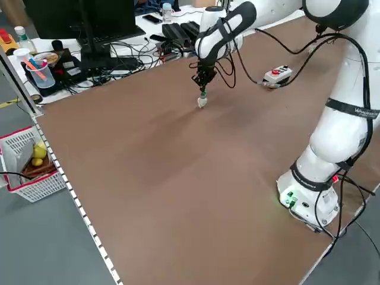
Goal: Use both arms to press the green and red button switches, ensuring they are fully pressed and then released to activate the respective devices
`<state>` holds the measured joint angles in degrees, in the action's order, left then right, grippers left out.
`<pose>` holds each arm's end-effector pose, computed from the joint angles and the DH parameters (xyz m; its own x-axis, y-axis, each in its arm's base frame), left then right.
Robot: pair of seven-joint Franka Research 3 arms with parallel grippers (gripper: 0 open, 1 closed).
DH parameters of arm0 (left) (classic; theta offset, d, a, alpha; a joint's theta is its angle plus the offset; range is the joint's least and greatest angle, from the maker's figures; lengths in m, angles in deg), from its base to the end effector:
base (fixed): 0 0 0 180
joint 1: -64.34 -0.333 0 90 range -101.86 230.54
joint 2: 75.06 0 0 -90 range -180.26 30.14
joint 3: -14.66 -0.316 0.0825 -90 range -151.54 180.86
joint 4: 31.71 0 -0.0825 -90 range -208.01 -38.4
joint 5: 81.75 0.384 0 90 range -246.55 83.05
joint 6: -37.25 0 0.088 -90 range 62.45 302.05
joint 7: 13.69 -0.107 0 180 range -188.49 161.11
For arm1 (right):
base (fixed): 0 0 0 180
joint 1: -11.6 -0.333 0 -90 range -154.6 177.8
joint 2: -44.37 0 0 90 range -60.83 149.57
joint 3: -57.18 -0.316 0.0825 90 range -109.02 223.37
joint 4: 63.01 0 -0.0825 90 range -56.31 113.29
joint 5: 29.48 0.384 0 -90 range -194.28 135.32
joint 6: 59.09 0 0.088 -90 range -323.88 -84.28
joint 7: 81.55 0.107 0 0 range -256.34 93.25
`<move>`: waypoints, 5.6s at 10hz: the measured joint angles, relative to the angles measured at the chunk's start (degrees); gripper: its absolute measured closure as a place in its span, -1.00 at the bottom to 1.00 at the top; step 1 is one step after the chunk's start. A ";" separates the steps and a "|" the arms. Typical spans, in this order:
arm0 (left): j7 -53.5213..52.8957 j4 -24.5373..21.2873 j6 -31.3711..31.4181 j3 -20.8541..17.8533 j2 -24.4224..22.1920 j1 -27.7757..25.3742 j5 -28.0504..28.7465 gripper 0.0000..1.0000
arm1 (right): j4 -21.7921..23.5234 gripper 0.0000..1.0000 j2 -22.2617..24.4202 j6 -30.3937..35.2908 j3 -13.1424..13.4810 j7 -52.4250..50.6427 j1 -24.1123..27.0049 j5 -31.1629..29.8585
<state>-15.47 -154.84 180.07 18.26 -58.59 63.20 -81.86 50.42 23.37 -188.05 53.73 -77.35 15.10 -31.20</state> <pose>0.5738 -0.0242 0.2721 0.9960 -0.0688 0.0572 -0.0699 -0.9974 0.0173 0.5997 -0.0025 0.2740 0.9939 -0.0572 -0.0942 -0.0568 -0.9984 0.0068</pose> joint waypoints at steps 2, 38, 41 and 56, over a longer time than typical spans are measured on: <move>0.00 0.00 0.12 0.22 0.35 -0.02 0.00 0.98 | -0.04 0.98 -0.63 -0.91 0.01 0.00 0.01 -0.19; -0.04 1.27 -2.87 0.28 1.56 -0.15 0.00 0.98 | 0.75 0.98 -2.14 -5.39 -0.19 0.03 0.48 -0.52; -0.04 2.62 -4.30 0.29 1.50 -0.15 0.00 0.98 | 0.71 0.98 -2.09 -5.04 -0.19 0.03 0.49 -0.52; 0.69 32.29 -41.83 0.22 -7.93 -0.38 -0.02 -0.97 | -0.72 0.98 -2.08 -0.67 -0.15 0.15 0.52 -0.52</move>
<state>-14.78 -122.55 138.24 18.48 -66.52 62.82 -81.88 49.70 21.29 -188.72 53.59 -77.20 15.61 -31.73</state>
